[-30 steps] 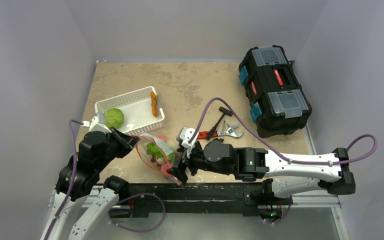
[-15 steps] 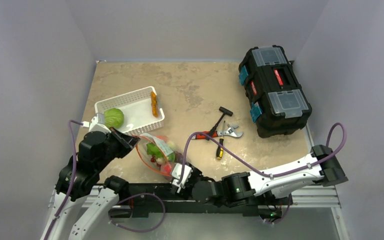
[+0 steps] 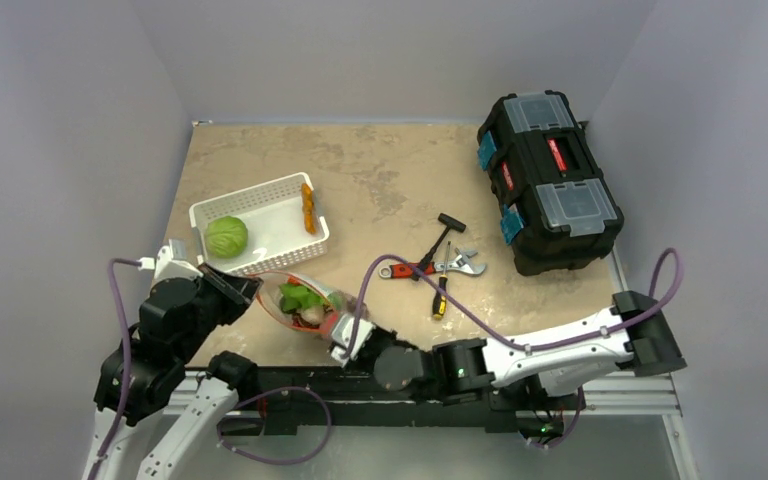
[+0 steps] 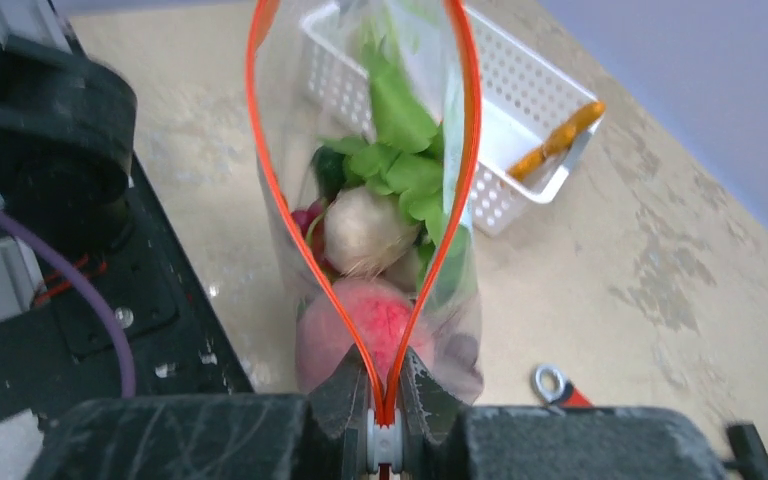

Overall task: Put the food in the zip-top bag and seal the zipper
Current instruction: Adjust the zipper food storage bag at the center of the board.

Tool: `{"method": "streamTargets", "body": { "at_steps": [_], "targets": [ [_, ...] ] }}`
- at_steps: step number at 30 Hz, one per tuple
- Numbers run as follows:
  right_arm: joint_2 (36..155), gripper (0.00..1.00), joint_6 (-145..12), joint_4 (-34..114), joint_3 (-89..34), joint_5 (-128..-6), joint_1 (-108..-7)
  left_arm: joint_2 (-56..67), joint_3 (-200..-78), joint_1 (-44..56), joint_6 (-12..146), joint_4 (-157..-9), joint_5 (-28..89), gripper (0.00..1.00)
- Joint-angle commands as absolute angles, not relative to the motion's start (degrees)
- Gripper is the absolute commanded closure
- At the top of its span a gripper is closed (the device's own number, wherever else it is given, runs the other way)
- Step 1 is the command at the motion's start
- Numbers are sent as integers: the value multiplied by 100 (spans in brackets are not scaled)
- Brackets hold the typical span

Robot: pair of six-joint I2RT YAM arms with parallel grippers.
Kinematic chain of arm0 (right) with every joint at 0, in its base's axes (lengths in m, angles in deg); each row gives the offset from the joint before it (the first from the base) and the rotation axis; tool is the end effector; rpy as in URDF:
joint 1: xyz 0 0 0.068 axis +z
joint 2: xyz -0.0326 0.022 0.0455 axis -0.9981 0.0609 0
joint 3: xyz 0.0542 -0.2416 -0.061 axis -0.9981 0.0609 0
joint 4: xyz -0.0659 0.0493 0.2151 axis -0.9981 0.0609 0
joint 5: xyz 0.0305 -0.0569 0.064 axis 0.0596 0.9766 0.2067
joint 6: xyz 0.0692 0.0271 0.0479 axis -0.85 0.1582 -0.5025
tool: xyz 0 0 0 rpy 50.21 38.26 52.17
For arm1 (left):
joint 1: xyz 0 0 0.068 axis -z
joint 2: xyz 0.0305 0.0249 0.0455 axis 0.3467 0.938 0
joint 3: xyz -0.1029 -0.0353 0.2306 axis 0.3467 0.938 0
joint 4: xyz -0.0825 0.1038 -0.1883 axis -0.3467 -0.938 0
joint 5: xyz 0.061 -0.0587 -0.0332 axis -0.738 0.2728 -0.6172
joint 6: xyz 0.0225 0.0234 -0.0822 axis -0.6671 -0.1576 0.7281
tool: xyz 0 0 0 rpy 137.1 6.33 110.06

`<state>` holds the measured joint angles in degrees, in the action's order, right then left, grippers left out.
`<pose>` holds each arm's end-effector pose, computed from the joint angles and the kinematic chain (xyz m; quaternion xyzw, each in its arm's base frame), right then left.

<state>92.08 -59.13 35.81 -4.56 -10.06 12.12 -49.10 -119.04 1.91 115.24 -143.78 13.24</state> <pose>0.0135 0.3069 0.2718 -0.4201 0.6657 0.1630 0.5949 0.0737 -0.0168 0.2917 -0.3168 0.7924 -0.2901 0.4331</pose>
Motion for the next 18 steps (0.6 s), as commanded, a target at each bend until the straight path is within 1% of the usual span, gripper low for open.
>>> {"method": "streamTargets", "body": {
  "at_steps": [1, 3, 4, 5, 7, 11, 13, 14, 16, 18],
  "targets": [
    [8450, 100, -5314, 3213, -573, -3312, 213, -5227, -12335, 184, 10730, -14466, 789, 85],
    [8426, 100, -5108, 3246, -535, -4022, -103, -5368, -12461, 182, 10091, -14517, 805, 66],
    [8445, 100, -4970, 3241, -533, -4208, -194, -5439, -12497, 180, 9676, -14429, 991, 58],
    [8485, 100, -4876, 3263, -555, -4357, -255, -5519, -12537, 181, 9264, -14304, 1243, 51],
    [8563, 100, -4771, 3412, -670, -4745, -445, -5578, -12693, 186, 8449, -14091, 1901, 41],
    [8689, 100, -4771, 3620, -848, -5434, -836, -5202, -13284, 181, 6964, -14141, 3338, 35],
    [8682, 100, -4771, 3622, -882, -5629, -939, -4864, -13421, 184, 6400, -14037, 4028, 34],
    [8674, 100, -4771, 3622, -898, -5735, -976, -4672, -13439, 184, 6213, -13989, 4170, 34],
    [8665, 100, -4626, 3645, -971, -5859, -1075, -4217, -13532, 184, 5986, -13980, 4220, 40],
    [8679, 100, -4674, 3698, -1051, -5876, -1210, -3729, -13624, 179, 5857, -14032, 4218, 42]
  ]
}}
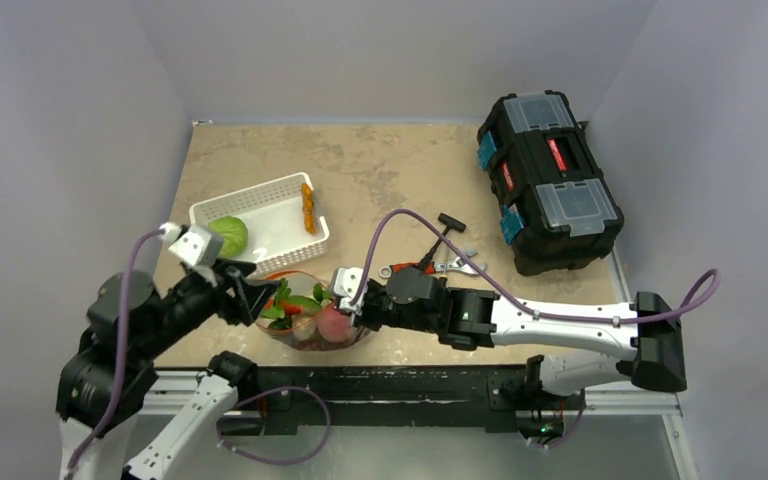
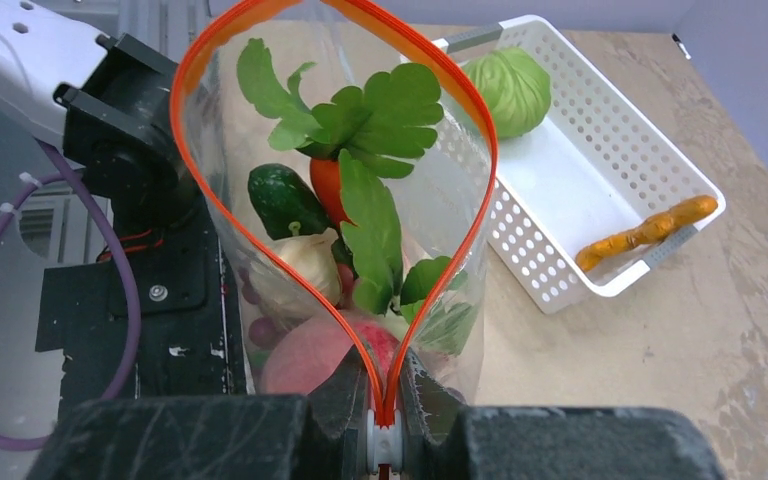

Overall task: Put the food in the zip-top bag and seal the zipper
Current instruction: Adjust the zipper food storage bag at the center of the board.

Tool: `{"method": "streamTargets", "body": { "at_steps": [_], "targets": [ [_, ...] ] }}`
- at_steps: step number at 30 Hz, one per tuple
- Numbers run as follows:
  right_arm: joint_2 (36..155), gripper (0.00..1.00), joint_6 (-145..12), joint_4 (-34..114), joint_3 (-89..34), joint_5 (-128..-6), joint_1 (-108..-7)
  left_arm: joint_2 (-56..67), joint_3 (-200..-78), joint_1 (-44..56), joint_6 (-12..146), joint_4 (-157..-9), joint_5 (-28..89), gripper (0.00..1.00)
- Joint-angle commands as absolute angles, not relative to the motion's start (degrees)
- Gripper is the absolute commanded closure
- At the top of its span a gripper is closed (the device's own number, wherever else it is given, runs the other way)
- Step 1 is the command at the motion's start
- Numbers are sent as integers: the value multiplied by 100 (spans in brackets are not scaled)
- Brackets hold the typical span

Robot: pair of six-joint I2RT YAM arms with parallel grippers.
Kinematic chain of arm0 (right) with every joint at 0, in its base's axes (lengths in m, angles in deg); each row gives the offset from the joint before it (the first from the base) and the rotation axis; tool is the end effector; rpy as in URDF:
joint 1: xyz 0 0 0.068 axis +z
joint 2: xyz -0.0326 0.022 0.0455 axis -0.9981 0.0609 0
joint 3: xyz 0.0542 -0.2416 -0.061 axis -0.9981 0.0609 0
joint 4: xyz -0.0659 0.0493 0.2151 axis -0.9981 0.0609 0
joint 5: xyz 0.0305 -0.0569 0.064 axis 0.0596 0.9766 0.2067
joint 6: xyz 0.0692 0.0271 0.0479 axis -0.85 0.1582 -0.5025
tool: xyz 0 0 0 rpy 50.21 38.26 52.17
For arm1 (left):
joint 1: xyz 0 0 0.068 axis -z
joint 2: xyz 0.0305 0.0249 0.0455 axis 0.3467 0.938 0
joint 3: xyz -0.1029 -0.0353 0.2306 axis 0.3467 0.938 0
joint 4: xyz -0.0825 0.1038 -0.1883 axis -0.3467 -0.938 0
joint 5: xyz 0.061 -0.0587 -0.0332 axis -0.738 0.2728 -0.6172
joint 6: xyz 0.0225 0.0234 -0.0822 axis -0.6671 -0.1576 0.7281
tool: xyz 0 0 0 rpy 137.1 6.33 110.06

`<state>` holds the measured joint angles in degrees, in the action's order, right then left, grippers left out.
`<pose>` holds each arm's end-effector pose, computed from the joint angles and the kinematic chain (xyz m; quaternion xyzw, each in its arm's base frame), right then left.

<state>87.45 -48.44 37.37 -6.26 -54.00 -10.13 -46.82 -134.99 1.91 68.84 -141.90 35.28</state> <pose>0.0807 0.3034 0.2931 -0.5349 0.5970 0.2917 0.5219 0.0385 -0.0348 0.3704 0.1270 0.7649 -0.2773 0.5674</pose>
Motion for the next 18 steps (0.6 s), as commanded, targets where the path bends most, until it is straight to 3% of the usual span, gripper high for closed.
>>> {"method": "streamTargets", "body": {
  "at_steps": [1, 6, 13, 18],
  "targets": [
    [8695, 100, -4733, 3754, -1111, -5954, -1305, -3602, -13572, 186, 5824, -13933, 4303, 42],
    [8826, 100, -4888, 3953, -1323, -6687, -1724, -2826, -13564, 180, 5261, -13547, 5065, 28],
    [8915, 100, -5035, 3914, -1465, -7475, -2388, -1700, -14080, 186, 4512, -13164, 6218, 25],
    [9106, 100, -5244, 3954, -1707, -8319, -2995, -1061, -13868, 201, 4302, -12902, 6304, 21]
  ]
}}
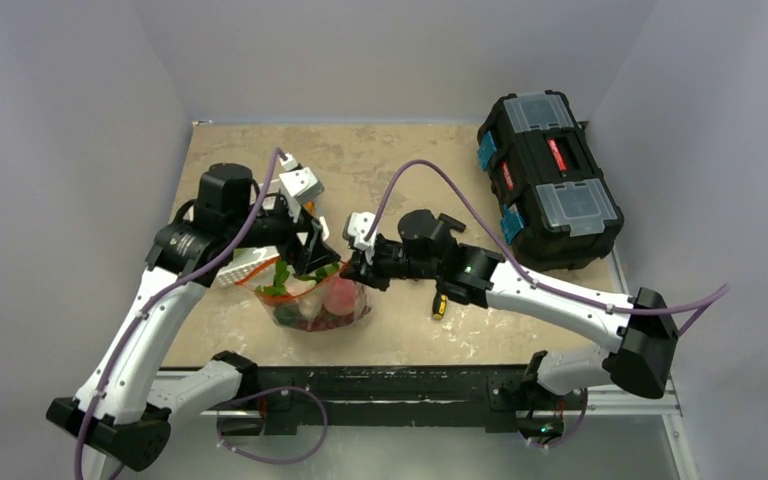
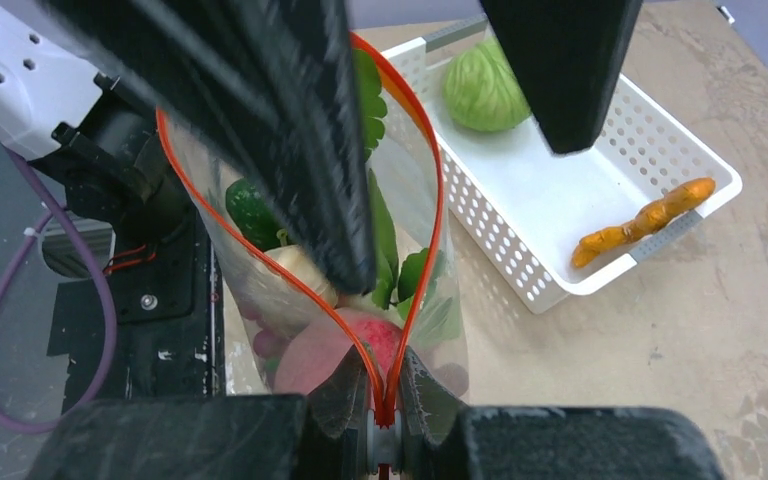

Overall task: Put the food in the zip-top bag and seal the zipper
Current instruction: Adjust the zipper food storage bag at the center of the board.

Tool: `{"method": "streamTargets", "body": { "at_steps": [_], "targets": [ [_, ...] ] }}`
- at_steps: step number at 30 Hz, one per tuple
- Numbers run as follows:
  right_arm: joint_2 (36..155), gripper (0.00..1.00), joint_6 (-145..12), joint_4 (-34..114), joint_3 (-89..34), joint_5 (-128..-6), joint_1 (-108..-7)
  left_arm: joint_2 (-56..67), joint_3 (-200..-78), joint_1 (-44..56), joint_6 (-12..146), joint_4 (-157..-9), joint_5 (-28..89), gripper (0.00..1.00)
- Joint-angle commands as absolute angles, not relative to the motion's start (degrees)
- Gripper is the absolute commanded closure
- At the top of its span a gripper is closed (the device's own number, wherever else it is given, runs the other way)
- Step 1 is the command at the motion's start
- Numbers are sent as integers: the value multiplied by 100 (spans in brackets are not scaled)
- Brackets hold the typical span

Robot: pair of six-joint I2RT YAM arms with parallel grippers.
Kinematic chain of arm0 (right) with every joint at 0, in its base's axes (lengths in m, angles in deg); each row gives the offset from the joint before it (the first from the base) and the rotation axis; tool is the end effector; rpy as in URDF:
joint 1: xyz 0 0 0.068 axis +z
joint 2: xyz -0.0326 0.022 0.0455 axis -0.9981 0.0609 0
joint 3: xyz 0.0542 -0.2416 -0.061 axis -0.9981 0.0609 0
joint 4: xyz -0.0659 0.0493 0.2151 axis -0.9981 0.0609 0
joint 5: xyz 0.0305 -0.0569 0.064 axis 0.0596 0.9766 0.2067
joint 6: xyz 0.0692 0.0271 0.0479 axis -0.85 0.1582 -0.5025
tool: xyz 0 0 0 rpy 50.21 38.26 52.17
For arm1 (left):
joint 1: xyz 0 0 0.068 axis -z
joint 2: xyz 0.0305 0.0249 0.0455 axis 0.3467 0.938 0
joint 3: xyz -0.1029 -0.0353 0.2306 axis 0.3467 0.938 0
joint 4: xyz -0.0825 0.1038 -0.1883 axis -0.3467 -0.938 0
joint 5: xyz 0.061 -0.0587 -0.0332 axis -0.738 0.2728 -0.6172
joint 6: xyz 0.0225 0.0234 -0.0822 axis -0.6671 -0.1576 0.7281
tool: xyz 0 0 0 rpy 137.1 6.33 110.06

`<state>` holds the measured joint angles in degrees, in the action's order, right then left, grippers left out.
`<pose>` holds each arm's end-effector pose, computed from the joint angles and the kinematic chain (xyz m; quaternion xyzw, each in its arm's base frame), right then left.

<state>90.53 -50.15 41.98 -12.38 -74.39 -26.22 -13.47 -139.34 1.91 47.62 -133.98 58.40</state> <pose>0.1422 0.2910 0.3051 -0.5229 0.6142 0.3469 0.4786 0.1551 -0.1133 0.3589 0.3559 0.7705 -0.3289 0.4141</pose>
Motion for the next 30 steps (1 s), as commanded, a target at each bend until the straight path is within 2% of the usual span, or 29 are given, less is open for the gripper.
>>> {"method": "streamTargets", "body": {
  "at_steps": [1, 6, 12, 15, 17, 22, 25, 27, 28, 30],
  "targets": [
    [9142, 100, -5284, 3956, -1755, -8447, -3091, -1001, -13757, 209, 4253, -12844, 6366, 21],
    [9232, 100, -5491, 4127, -1780, -9000, -3391, -1057, -13226, 286, 4246, -12365, 6855, 16],
    [9396, 100, -5692, 4070, -1817, -9576, -3612, -1068, -13019, 762, 3920, -12568, 6119, 17],
    [9495, 100, -5721, 4179, -1949, -9779, -3703, -1088, -13040, 801, 3877, -12619, 5708, 28],
    [9486, 100, -5713, 4248, -1981, -9830, -3754, -1173, -13042, 802, 3868, -12635, 5493, 40],
    [9441, 100, -5845, 4203, -2021, -10057, -3910, -1520, -12803, 846, 3778, -12476, 5320, 49],
    [9564, 100, -5852, 4298, -2147, -10211, -3913, -1551, -12824, 868, 3759, -12513, 5318, 68],
    [9577, 100, -5851, 4279, -2146, -10173, -3914, -1529, -12816, 878, 3762, -12537, 5215, 74],
    [9578, 95, -5852, 4262, -2134, -10127, -3914, -1523, -12823, 872, 3757, -12539, 5231, 76],
    [9515, 76, -5867, 4185, -2030, -9985, -3914, -1506, -12849, 874, 3814, -12532, 5229, 94]
  ]
}}
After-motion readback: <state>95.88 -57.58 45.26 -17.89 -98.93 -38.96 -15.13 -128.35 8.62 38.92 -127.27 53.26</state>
